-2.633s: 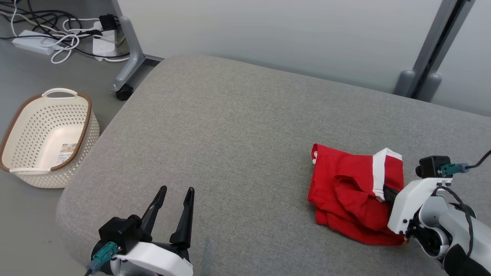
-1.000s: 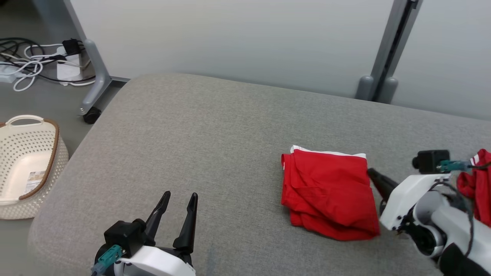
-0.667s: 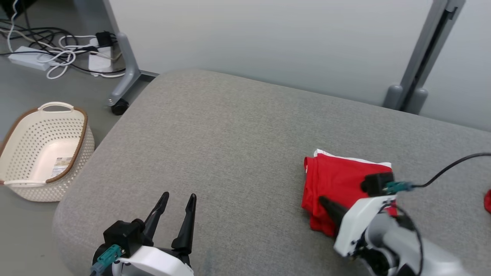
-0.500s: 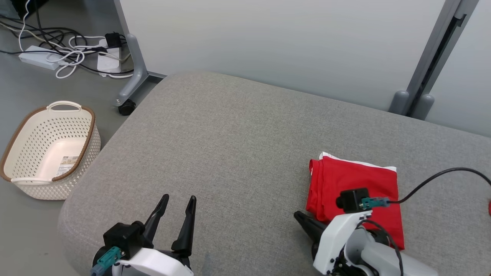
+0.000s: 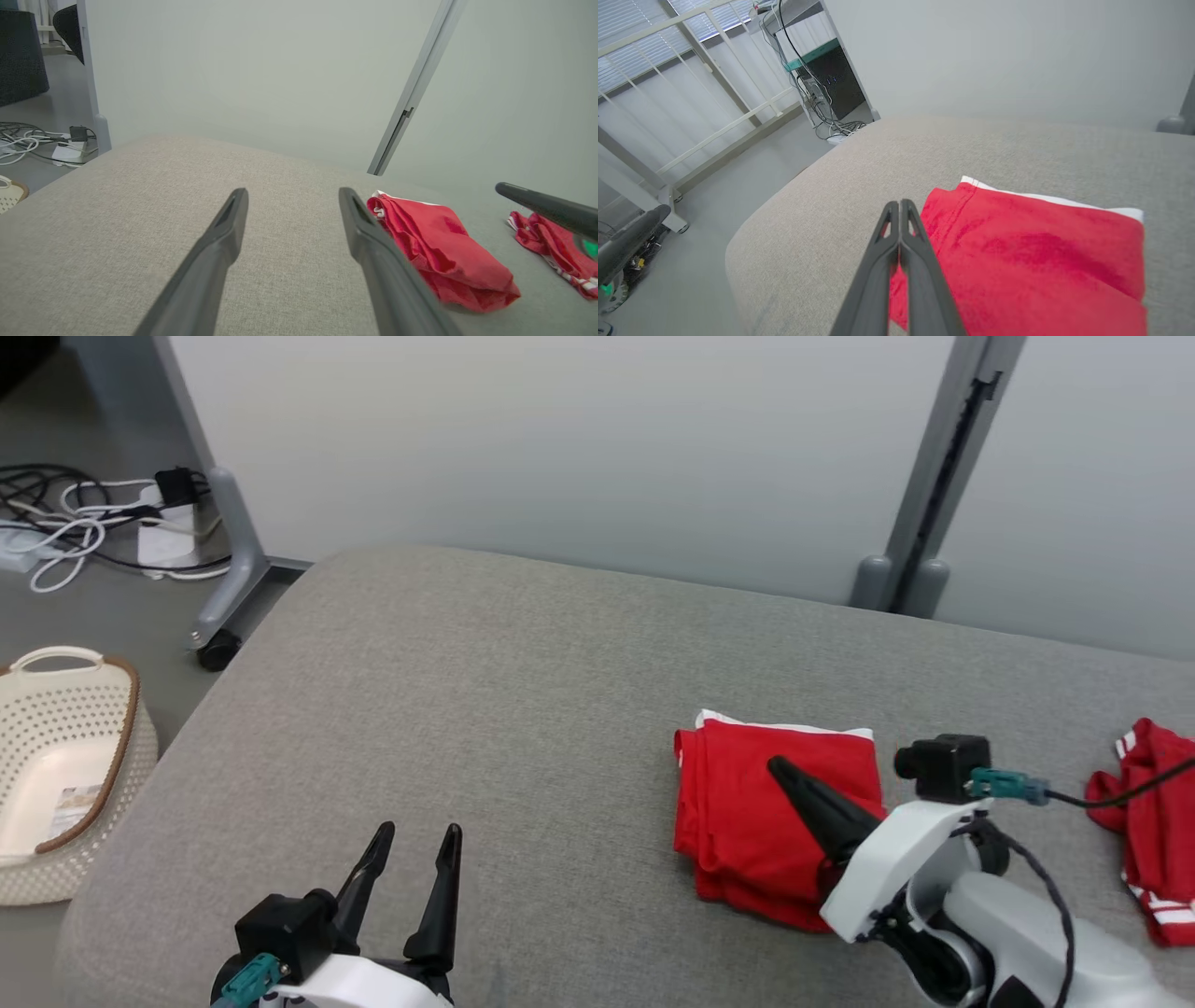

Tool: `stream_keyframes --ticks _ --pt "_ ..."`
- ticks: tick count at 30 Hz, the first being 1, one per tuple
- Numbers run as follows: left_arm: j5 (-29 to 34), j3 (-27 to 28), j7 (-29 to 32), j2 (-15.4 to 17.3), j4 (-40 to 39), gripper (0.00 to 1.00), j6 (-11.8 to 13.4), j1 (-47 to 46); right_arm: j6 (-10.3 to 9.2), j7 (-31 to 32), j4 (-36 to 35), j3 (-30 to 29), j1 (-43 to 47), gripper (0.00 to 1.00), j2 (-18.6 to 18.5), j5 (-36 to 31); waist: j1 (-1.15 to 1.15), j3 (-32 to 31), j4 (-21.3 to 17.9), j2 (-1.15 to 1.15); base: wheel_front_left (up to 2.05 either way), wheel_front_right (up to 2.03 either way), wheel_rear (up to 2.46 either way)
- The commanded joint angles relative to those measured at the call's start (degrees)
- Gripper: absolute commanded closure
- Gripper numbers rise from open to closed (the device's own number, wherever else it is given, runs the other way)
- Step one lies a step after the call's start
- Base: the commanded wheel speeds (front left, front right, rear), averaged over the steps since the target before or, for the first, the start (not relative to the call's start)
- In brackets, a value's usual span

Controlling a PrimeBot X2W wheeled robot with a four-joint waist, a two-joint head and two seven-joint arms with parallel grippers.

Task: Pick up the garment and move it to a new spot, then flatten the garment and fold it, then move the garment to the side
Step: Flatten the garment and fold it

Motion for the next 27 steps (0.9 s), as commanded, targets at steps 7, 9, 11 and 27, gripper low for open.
stream_keyframes --ticks 7,9,11,27 --pt "0.3 1.3 -0.3 0.7 -1.4 0.0 1.0 0.8 0.14 -1.2 -4.3 -9.0 3.5 0.0 -5.8 -6.6 0.0 -0.8 -8.0 0.0 0.0 0.0 0.0" --pt "0.3 2.1 -0.4 1.0 -1.9 0.0 1.4 0.9 0.14 -1.3 -5.6 -12.1 4.8 0.0 -6.8 -8.3 0.0 -0.6 -9.5 0.0 0.0 0.0 0.0" --pt "0.3 2.6 -0.5 1.2 -2.2 0.0 1.7 0.8 0.13 -1.3 -6.2 -13.8 5.6 0.0 -7.3 -9.4 0.0 -0.5 -10.2 0.0 0.0 0.0 0.0" --pt "4.5 12.4 -0.8 2.5 -7.1 0.0 2.7 4.6 0.14 -1.1 -18.6 -45.5 27.3 0.0 -1.3 -34.4 0.0 0.2 -15.4 0.0 0.0 0.0 0.0"
